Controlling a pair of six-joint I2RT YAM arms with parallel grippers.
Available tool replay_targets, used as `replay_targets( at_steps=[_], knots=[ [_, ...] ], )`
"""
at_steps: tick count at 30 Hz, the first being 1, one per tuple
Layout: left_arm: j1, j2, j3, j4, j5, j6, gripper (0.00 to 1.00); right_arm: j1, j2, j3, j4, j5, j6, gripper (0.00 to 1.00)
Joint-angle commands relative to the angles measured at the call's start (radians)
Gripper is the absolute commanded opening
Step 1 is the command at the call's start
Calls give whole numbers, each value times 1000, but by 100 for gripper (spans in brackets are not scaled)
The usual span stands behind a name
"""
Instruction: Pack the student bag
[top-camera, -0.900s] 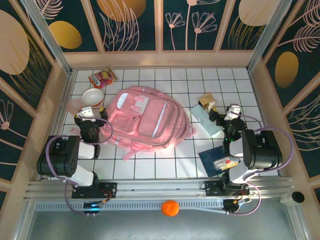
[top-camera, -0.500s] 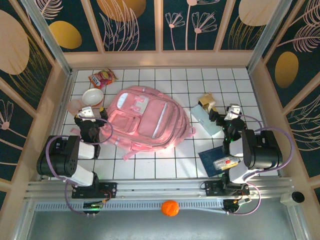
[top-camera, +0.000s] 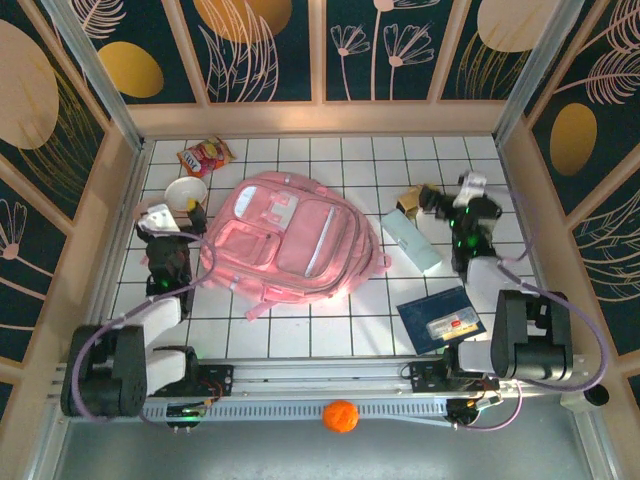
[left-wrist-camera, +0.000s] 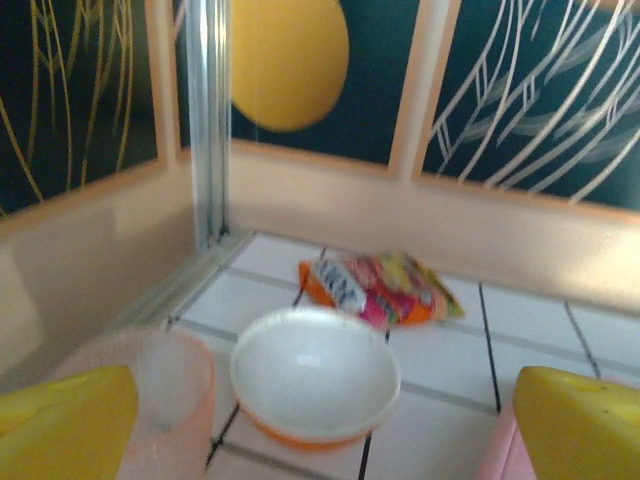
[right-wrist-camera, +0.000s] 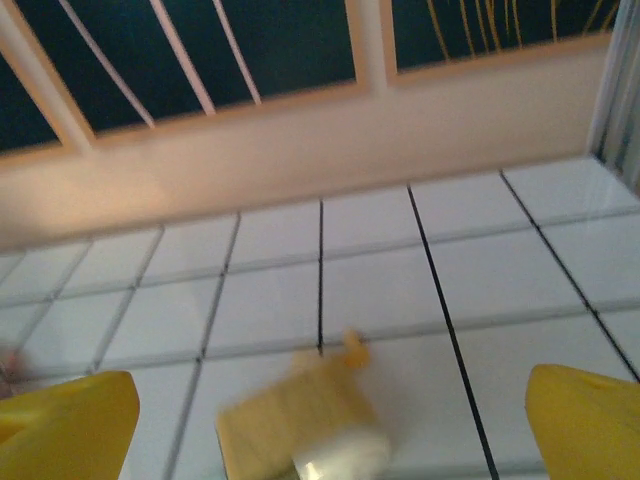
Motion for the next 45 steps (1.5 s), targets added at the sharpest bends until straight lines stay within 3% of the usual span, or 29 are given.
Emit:
replay_targets(
  at_steps=[1, 4, 7, 10, 13, 15, 16, 19, 24, 33, 40, 45],
  knots=[
    [-2, -99, 111, -328, 69, -169, 86, 17, 14, 246, -545, -61, 141, 99],
    [-6, -144, 189, -523, 192, -284, 72, 101, 34, 334, -638, -79, 184, 99],
    [-23, -152, 270, -756, 286, -356, 65, 233, 57, 362, -646, -46, 218, 99],
    [-49, -139, 318, -990, 306, -408, 64, 334, 144, 408, -677, -59, 230, 99],
    [-63, -143, 278, -1093, 363, -451, 51, 407, 244, 445, -703, -55, 228, 99],
    [-72, -169, 202, -1072, 405, -480, 45, 450, 300, 445, -695, -50, 245, 97],
    [-73, -181, 160, -1050, 421, -501, 43, 466, 326, 444, -685, -77, 254, 91],
    [-74, -181, 78, -981, 456, -539, 42, 505, 364, 414, -642, -118, 321, 82],
    [-75, -74, 53, -822, 490, -557, 42, 566, 327, 286, -543, -147, 446, 76],
    [-75, 305, 322, -708, 454, -492, 45, 814, 276, 175, -405, -43, 697, 75],
    [-85, 547, 557, -688, 509, -459, 46, 929, 349, 228, -267, 9, 804, 75],
    [-86, 597, 654, -728, 478, -425, 48, 959, 299, 213, -286, 92, 822, 77]
  ],
)
